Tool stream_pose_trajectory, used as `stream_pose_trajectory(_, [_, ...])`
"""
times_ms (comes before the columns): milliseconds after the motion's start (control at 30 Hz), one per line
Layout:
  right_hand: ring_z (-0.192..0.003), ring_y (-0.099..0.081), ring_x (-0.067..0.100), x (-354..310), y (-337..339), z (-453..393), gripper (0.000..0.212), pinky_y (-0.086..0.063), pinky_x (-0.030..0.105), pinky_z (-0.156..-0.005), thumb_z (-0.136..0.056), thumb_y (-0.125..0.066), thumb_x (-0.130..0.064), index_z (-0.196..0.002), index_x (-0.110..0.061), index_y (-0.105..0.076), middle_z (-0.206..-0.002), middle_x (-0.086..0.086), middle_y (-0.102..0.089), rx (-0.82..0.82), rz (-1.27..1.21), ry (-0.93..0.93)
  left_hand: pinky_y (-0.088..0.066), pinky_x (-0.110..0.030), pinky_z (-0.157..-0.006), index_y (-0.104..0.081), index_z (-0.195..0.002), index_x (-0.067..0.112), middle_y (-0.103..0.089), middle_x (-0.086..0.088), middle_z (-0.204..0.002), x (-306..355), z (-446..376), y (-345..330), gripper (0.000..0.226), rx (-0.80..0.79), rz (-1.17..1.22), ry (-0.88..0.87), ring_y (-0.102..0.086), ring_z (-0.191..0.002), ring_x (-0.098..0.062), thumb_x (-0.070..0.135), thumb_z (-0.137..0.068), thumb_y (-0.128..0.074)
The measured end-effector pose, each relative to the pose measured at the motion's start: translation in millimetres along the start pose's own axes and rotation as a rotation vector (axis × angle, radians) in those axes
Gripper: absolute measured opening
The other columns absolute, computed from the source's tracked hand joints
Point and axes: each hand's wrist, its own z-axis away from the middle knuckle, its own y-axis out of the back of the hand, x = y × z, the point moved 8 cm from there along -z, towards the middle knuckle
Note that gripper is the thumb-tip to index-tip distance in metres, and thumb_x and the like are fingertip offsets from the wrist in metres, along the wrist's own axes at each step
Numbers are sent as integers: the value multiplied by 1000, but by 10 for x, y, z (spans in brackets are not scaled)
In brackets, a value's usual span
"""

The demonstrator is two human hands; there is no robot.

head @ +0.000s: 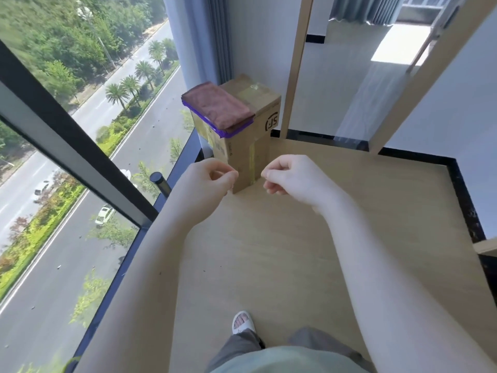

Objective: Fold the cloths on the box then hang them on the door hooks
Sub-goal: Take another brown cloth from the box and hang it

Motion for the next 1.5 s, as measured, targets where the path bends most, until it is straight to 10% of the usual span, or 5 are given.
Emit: stream_pose_trajectory(1500, [-80,-74,7,-376,722,-4897,11,-60,39,-91,-98,-61,-24,-96,-23,-72,-82,-6,-78,-273,34,-40,-53,-30,-72,-68,-90,31,-72,9,-79,-13,-4565,-58,11,58,4,268,-68,-77,-10,33,-97,-60])
